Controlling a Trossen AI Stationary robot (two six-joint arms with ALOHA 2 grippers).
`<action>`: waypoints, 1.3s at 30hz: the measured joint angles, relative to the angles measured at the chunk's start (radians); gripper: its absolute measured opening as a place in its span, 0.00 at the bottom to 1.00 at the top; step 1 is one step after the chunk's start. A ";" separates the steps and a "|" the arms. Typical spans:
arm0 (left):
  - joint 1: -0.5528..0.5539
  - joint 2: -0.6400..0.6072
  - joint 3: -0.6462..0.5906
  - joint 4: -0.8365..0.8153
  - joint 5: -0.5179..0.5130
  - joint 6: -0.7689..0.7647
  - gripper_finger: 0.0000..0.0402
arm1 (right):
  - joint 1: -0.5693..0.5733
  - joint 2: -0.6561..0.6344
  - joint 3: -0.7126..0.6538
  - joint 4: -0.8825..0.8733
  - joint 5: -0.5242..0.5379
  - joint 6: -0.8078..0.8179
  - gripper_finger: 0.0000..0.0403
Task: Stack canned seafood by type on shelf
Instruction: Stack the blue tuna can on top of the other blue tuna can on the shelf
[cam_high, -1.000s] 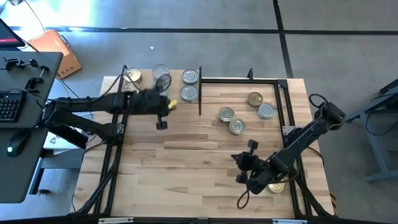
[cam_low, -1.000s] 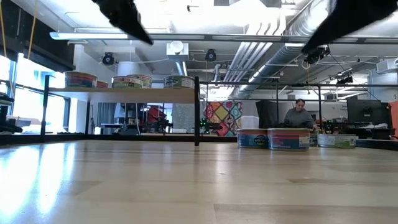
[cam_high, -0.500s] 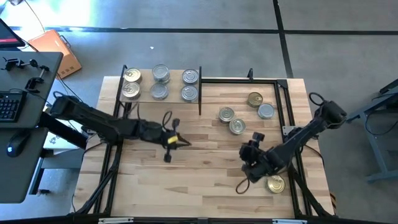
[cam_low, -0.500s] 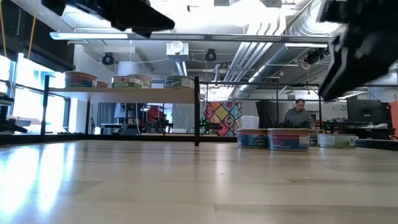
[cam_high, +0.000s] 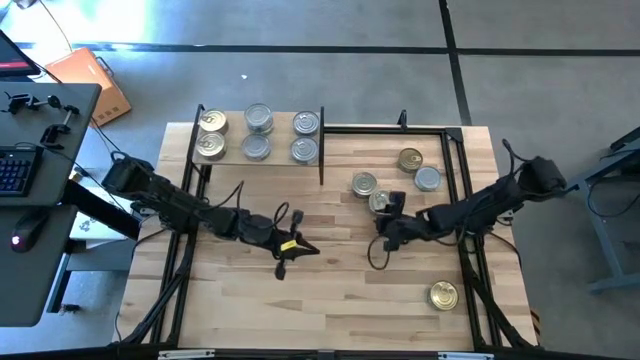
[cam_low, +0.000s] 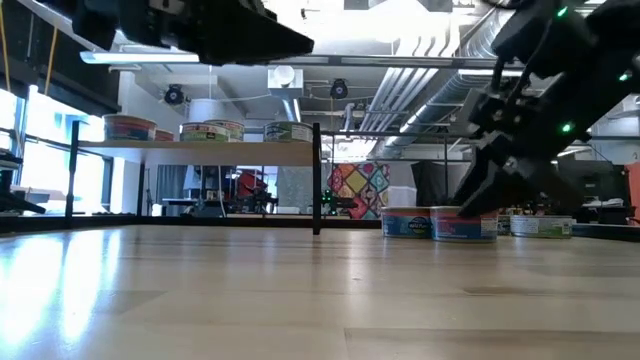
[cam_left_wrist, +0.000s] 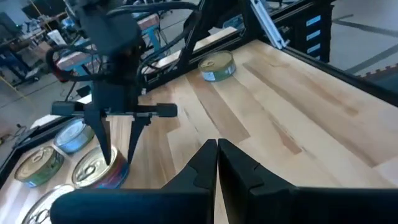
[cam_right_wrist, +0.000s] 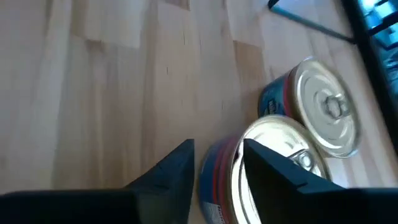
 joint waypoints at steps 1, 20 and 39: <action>0.000 0.004 0.000 0.005 0.000 0.000 0.01 | -0.017 0.000 -0.010 0.012 -0.021 -0.010 0.30; -0.023 0.014 0.000 -0.001 -0.001 0.086 0.01 | 0.057 0.004 0.098 -0.029 -0.197 0.167 0.01; -0.034 0.239 0.001 0.265 -0.065 0.235 0.30 | 0.081 0.002 0.181 0.102 -0.397 0.252 0.00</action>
